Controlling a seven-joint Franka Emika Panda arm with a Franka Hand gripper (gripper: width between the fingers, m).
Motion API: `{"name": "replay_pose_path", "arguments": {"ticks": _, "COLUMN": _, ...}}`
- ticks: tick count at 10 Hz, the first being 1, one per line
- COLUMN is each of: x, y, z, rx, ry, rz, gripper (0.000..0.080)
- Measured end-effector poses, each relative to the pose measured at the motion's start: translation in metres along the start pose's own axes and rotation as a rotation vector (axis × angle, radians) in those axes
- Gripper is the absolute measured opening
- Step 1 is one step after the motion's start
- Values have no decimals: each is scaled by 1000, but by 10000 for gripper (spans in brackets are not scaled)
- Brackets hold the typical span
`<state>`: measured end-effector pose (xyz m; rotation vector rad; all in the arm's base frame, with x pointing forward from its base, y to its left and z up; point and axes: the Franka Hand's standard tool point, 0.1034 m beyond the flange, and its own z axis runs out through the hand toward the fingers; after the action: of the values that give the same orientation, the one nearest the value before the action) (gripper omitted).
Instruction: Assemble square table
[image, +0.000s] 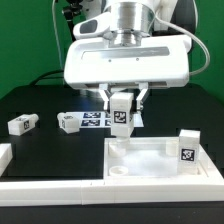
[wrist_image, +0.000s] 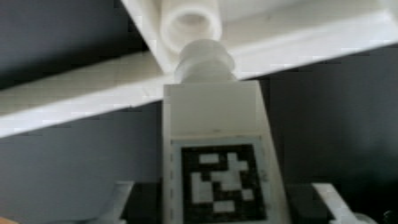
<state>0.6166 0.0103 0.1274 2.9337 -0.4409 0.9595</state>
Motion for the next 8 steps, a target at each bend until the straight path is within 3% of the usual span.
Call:
{"name": "replay_pose_path", "arguments": {"ticks": 2, "x": 6, "y": 10, "z": 4, "rx": -10, "ry": 19, "rz": -2, "gripper": 290}}
{"name": "replay_pose_path", "arguments": {"ticks": 8, "x": -18, "y": 9, "z": 27, "rx": -24, "ry": 1, "rz": -32, "gripper": 290}}
